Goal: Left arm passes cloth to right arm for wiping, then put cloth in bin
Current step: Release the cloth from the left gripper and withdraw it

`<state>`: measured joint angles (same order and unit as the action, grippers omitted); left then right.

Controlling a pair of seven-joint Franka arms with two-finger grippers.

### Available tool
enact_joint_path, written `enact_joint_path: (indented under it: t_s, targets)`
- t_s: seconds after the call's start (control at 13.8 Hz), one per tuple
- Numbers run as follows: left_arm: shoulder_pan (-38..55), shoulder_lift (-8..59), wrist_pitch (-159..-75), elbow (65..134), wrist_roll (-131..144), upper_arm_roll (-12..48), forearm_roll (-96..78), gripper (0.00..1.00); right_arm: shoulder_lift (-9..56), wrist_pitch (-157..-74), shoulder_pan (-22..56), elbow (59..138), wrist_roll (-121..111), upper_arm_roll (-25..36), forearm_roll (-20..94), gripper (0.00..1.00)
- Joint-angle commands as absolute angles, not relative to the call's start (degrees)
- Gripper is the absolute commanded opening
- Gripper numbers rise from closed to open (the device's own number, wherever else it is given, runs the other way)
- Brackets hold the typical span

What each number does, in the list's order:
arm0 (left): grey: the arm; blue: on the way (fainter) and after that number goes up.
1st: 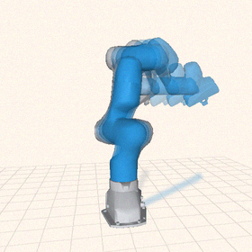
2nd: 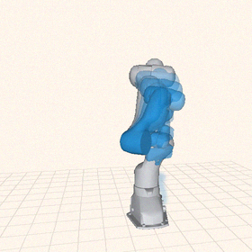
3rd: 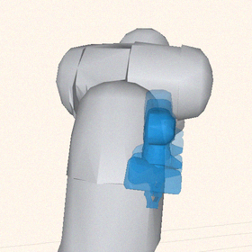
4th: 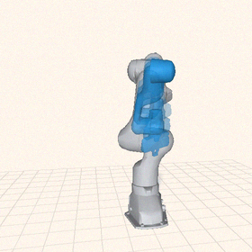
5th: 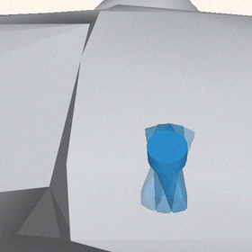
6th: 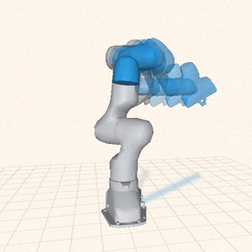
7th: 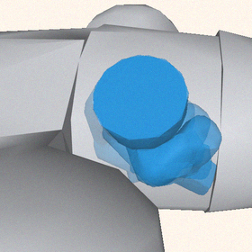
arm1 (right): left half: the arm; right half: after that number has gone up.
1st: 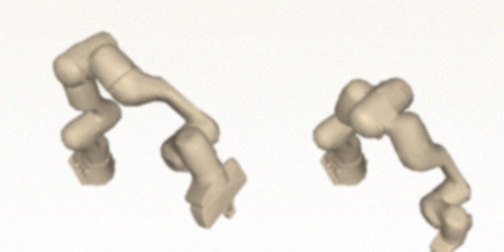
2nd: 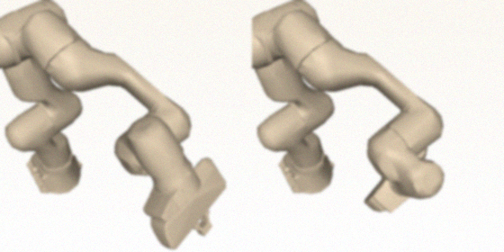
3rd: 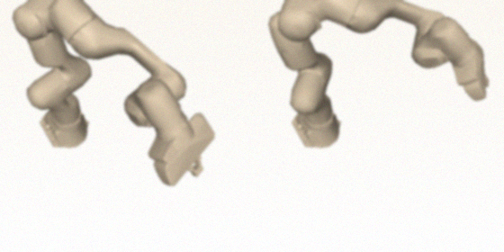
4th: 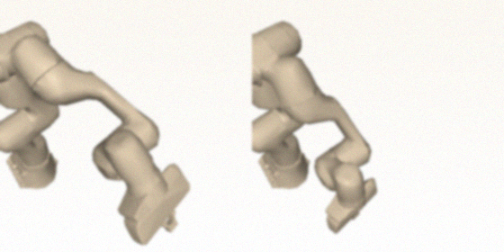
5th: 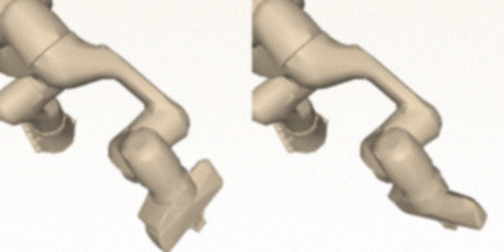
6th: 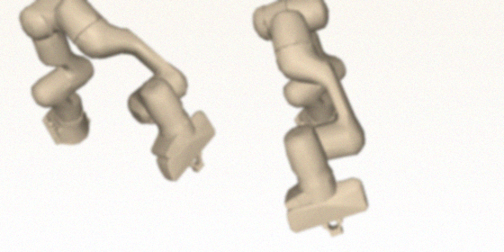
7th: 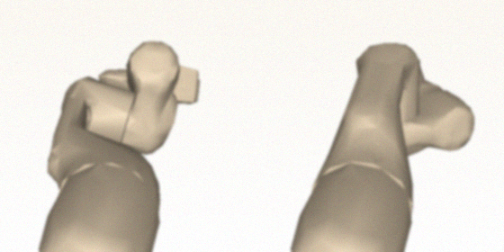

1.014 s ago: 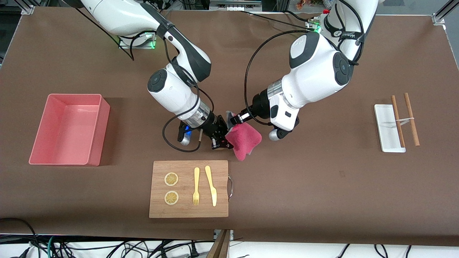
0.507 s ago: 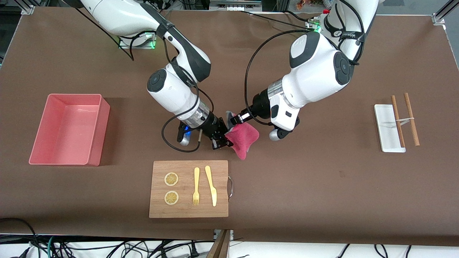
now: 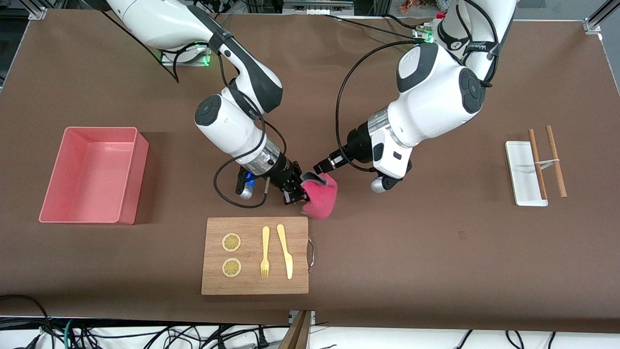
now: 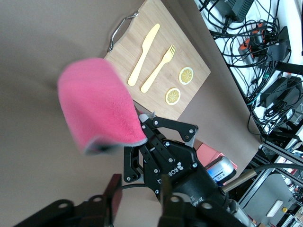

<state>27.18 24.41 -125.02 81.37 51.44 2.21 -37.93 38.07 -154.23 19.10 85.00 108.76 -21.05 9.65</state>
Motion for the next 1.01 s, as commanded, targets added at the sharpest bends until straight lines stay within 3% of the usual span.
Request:
enact_joint_path:
  t_s: [0.0, 0.22, 0.72, 0.94]
  targets:
    - [24.4, 22.3, -119.8, 81.5, 51.1, 1.9, -36.3, 1.00, 37.7, -154.0, 19.0, 84.9, 106.6, -21.4, 9.8, 0.00]
    - [21.0, 20.3, -112.4, 81.4, 48.2, 2.0, -28.4, 1.00, 36.8, -148.3, 19.1, 85.1, 106.1, -22.2, 9.8, 0.00]
    - [11.1, 17.8, -95.5, 81.5, 23.1, 2.0, -15.6, 1.00, 32.2, -113.0, 18.0, 85.6, 88.4, -22.4, 9.6, 0.00]
    - [7.4, 17.8, -92.1, 81.5, 11.8, 1.9, -11.1, 1.00, 32.3, -107.9, 16.9, 89.8, 79.7, -22.2, 9.4, 0.00]
